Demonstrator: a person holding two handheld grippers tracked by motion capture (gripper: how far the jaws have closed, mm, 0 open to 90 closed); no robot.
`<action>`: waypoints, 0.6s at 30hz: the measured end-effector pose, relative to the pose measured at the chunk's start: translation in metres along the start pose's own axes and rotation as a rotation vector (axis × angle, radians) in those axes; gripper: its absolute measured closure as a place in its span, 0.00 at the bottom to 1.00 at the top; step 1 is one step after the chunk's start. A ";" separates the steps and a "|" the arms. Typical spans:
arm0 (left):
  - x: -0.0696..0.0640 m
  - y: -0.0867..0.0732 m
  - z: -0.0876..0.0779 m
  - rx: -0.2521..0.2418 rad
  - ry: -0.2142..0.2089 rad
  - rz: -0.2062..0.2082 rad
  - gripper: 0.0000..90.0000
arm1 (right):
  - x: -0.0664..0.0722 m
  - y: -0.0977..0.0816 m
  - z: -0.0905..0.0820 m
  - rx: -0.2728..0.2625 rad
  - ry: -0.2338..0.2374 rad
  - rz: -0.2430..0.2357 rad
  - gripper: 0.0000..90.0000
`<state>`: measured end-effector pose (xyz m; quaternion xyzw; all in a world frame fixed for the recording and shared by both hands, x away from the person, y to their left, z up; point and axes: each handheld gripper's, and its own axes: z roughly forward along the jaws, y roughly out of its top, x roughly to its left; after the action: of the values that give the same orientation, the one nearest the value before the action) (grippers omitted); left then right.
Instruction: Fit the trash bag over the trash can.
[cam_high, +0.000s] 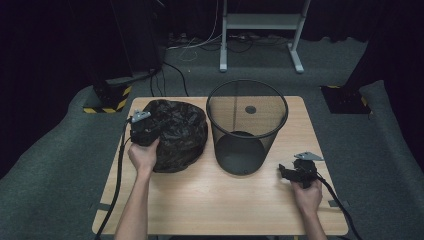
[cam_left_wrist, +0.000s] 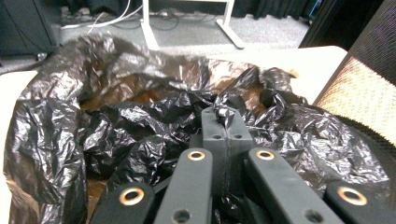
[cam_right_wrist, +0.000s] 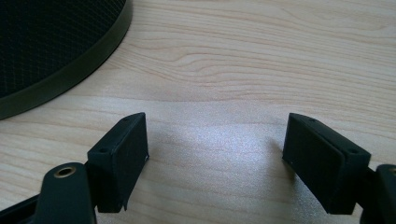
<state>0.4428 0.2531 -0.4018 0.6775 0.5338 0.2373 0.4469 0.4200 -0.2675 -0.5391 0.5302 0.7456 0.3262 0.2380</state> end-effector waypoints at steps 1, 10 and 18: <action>-0.001 0.002 -0.002 -0.005 -0.001 0.002 1.00 | 0.000 0.000 0.000 0.000 0.001 0.001 0.24; -0.010 0.020 -0.020 -0.054 -0.011 0.035 1.00 | 0.000 0.000 0.000 0.000 0.002 0.000 0.24; -0.013 0.034 -0.035 -0.107 -0.014 0.045 1.00 | 0.000 0.000 0.000 0.000 0.002 -0.002 0.24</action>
<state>0.4284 0.2519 -0.3537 0.6661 0.5017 0.2708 0.4809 0.4200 -0.2675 -0.5391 0.5293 0.7463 0.3263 0.2375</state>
